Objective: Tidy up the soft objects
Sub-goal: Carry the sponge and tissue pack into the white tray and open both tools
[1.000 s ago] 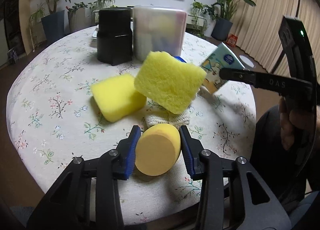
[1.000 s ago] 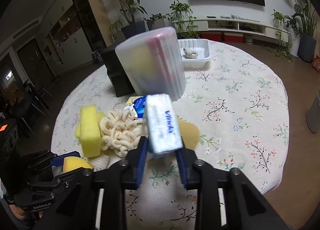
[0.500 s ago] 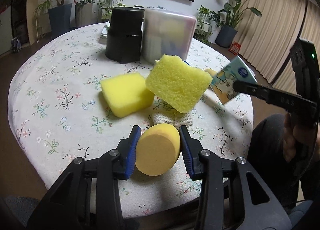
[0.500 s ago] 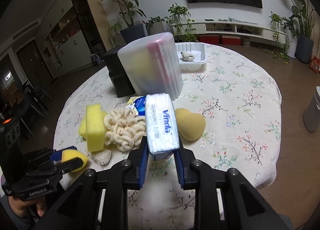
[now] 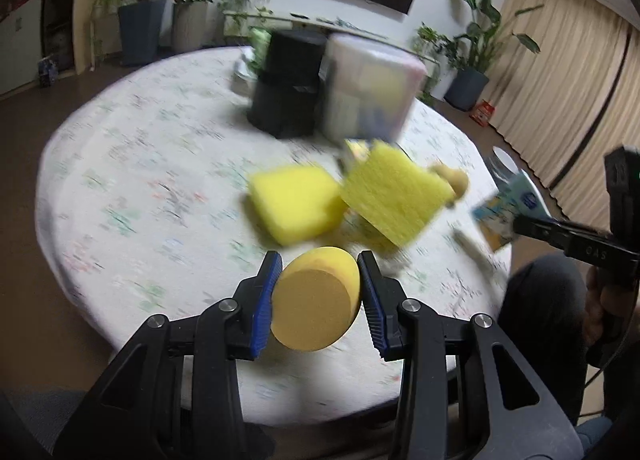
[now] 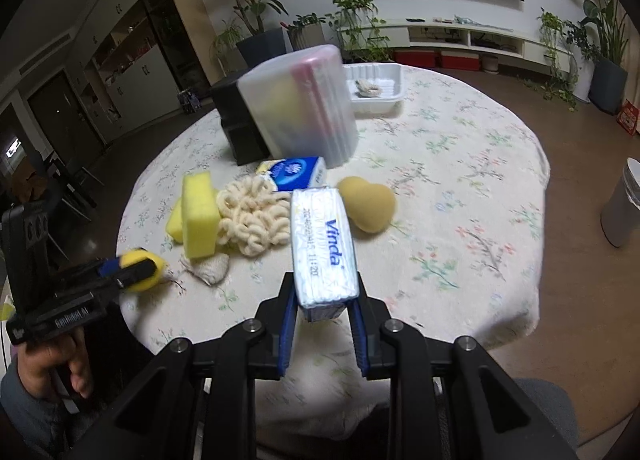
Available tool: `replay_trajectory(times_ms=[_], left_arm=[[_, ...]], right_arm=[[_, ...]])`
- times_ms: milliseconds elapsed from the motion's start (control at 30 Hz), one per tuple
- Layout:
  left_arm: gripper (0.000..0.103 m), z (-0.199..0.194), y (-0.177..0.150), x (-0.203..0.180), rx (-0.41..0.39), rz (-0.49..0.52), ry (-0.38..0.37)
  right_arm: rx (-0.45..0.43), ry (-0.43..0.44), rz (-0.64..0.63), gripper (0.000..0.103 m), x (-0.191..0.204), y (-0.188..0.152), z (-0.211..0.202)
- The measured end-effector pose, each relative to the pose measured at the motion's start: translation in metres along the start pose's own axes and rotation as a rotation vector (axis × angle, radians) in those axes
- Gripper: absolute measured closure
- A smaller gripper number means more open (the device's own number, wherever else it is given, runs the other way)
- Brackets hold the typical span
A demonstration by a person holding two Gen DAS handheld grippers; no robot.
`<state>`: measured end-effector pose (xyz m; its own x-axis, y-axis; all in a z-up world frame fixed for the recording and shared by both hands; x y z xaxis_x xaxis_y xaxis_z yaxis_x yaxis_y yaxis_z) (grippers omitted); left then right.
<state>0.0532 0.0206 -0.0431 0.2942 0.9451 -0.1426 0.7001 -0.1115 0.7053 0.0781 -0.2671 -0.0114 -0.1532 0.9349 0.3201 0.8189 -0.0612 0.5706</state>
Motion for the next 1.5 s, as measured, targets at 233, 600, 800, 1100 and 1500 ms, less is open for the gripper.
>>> replay_trajectory(times_ms=[233, 600, 800, 1100, 1500], left_arm=[[0.066, -0.017, 0.046, 0.078, -0.051, -0.045, 0.116], [0.066, 0.024, 0.186, 0.159, -0.092, 0.012, 0.18], [0.066, 0.078, 0.264, 0.155, -0.082, 0.107, 0.157], [0.066, 0.159, 0.322, 0.116, -0.033, 0.237, -0.025], [0.066, 0.243, 0.314, 0.033, 0.16, 0.559, -0.149]], right_arm=[[-0.089, -0.179, 0.101, 0.076, -0.072, 0.046, -0.028], [-0.211, -0.293, 0.127, 0.076, -0.146, 0.182, -0.018], [-0.211, -0.237, 0.061, 0.076, -0.121, 0.267, 0.037], [-0.085, -0.099, -0.099, 0.076, -0.052, 0.337, 0.13], [0.18, 0.092, -0.265, 0.076, 0.014, 0.317, 0.236]])
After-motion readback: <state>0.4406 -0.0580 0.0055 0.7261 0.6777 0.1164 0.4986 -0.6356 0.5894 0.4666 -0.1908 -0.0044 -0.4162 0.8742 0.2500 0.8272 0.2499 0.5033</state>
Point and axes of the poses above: each gripper's, at about its wrist camera, not at the fingertips, and z roughly the way its jaws point, x to its left, y to its top, the point moved 3 cm from there along z, roughly the way its jaws point, and after that the axes turned 9 degrees about z, right-handed, at the moved point
